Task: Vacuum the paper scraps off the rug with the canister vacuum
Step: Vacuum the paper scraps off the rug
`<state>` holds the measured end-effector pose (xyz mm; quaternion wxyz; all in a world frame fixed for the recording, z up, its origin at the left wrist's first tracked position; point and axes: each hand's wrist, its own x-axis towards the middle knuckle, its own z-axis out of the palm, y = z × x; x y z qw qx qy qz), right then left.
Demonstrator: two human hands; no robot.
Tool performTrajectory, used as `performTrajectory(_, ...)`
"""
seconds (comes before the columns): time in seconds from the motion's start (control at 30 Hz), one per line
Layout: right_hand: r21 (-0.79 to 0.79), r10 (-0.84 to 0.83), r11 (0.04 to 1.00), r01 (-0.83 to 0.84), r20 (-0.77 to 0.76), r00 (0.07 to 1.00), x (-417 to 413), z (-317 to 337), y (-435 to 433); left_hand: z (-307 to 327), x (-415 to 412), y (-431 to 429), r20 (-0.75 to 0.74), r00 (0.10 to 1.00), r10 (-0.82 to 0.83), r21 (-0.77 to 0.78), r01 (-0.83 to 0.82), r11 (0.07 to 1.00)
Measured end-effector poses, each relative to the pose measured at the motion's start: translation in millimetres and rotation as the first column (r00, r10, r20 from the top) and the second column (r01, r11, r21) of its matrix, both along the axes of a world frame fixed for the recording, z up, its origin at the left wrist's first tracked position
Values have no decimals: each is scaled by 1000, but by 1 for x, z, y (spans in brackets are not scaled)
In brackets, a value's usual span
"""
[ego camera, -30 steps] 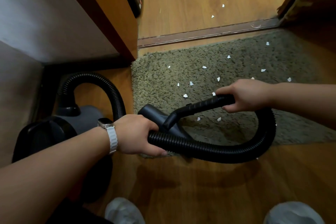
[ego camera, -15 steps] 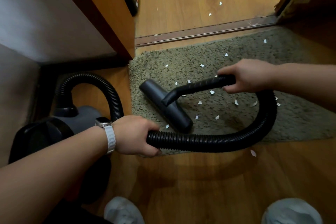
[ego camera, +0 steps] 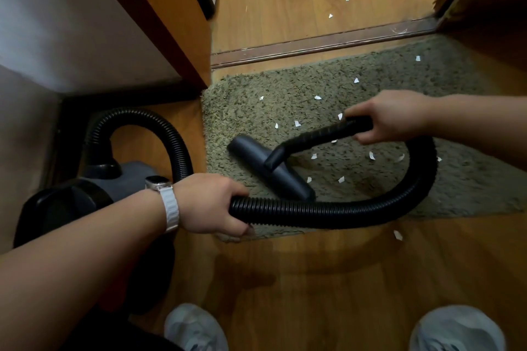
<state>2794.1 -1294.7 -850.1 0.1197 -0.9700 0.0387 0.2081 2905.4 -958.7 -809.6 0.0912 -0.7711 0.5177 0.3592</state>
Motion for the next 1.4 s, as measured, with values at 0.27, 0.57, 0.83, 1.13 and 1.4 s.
performTrajectory(0.27,-13,42,999,-41,25,999,-1,-3,8,0,-2,-1,18,999,-46,25,45,999)
performTrajectory(0.57,-8,179,984,-179,38,983,0,-13,23,-4,-1,1,32,998,-50,48,48,998)
performTrajectory(0.83,-7,-31,999,31,24,999,-8,-6,0,-2,0,-6,63,997,-54,7,53,999)
performTrajectory(1.13,-30,-210,977,211,26,977,-33,6,-14,-6,2,-36,25,996,-84,-24,85,996)
performTrajectory(1.4,-35,-333,942,335,48,942,-67,10,-8,-33,-6,-63,-26,981,-190,-16,189,982)
